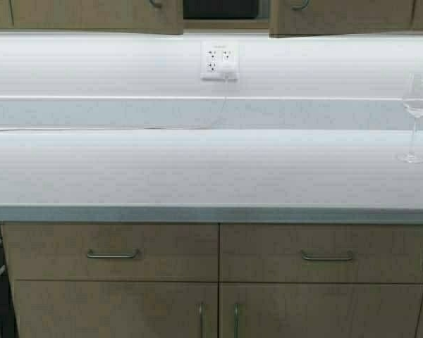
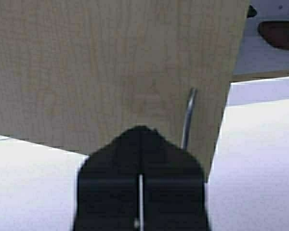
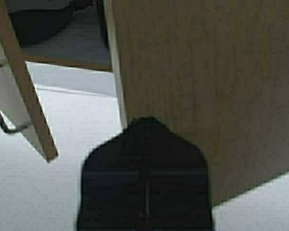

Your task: Open the cabinet, put the pot inside, then close it

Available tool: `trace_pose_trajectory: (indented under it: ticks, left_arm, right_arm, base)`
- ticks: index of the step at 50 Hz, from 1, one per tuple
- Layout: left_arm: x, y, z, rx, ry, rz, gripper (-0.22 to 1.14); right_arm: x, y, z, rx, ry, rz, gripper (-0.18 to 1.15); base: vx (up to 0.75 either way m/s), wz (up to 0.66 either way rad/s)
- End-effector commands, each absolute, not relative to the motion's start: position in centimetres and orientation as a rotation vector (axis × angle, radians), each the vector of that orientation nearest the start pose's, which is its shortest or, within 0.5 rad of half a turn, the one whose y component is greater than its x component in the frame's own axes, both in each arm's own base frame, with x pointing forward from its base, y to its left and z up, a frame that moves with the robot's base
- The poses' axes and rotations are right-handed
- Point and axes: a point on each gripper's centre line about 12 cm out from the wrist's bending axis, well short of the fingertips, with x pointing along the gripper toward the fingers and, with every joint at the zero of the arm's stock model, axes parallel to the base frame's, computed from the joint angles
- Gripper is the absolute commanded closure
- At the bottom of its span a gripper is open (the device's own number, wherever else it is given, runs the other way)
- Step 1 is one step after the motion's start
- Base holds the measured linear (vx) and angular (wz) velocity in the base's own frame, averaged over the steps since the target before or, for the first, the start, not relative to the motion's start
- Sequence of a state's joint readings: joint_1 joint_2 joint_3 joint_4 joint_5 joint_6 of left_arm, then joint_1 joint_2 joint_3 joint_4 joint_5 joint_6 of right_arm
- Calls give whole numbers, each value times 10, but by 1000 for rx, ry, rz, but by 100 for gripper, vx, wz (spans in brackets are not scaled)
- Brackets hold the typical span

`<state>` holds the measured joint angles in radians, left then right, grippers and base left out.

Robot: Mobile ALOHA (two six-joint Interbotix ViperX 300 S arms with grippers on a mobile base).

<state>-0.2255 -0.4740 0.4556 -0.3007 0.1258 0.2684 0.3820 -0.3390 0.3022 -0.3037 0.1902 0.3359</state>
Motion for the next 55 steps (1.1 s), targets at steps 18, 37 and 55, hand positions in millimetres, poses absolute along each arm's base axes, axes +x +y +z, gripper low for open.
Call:
trace_pose_trajectory:
  ticks: [18, 37, 55]
  left_arm:
    - [329, -89, 428, -21, 70, -285, 87]
    - [386, -106, 434, -37, 49, -282, 87]
    - [439, -125, 435, -79, 56, -293, 87]
  right_arm:
    - [364, 129, 433, -2, 153, 290, 91]
    - [270, 113, 413, 6, 153, 350, 91]
    - [263, 110, 405, 7, 176, 346, 91]
  base:
    - [9, 2]
    - [14, 1]
    - [14, 2]
